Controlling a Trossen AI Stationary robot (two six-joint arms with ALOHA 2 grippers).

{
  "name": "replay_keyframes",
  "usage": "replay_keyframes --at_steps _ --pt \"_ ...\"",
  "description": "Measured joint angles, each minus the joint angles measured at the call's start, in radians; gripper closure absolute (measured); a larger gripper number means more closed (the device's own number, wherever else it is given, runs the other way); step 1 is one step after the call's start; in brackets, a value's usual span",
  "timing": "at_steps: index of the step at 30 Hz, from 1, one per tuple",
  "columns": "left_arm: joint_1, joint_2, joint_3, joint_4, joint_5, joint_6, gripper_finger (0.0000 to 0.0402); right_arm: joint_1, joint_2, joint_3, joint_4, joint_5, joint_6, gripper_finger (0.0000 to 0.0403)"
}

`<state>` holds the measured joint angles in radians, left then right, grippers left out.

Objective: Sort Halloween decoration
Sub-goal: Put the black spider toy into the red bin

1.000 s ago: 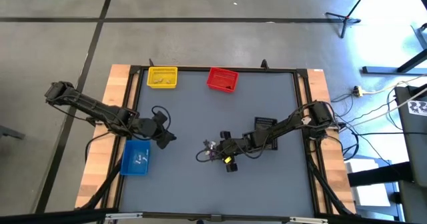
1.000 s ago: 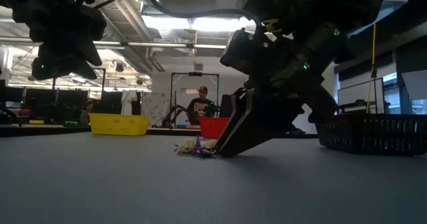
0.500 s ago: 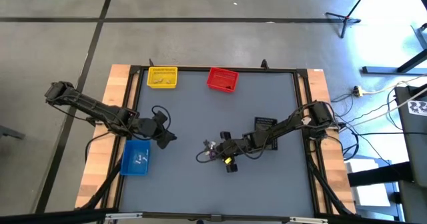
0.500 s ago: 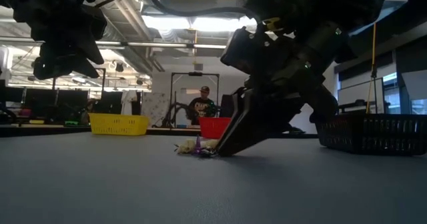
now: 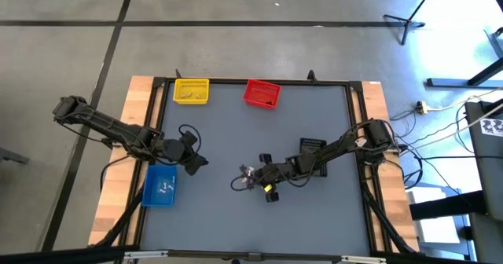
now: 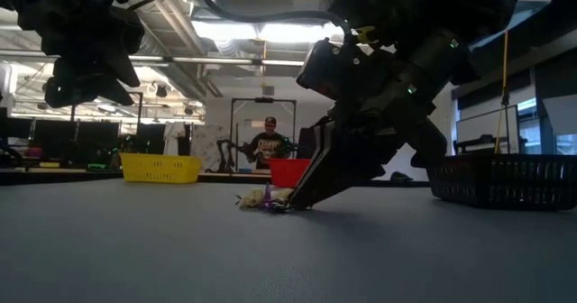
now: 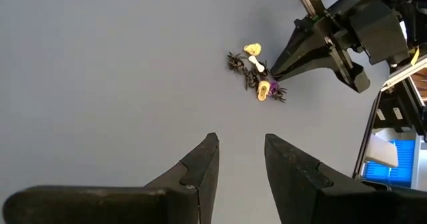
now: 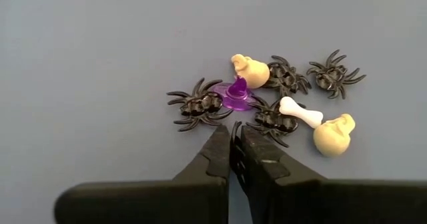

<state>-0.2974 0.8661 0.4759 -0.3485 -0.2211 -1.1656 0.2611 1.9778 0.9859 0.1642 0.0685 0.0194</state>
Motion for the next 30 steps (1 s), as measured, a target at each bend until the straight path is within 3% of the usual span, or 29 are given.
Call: replay_keyframes --at_steps 10,23,30 --pt "0.000 0.000 0.000 0.000 0.001 0.000 0.0288 0.000 -0.031 -0.002 -0.021 -0.012 0.002 0.0383" --pt "0.000 0.000 0.000 0.001 -0.044 0.008 0.0288 0.000 -0.233 -0.004 -0.168 -0.001 -0.037 0.0383" --pt "0.000 0.000 0.000 0.009 -0.139 0.116 0.0288 -0.006 -0.321 -0.003 -0.177 0.224 -0.204 0.0382"
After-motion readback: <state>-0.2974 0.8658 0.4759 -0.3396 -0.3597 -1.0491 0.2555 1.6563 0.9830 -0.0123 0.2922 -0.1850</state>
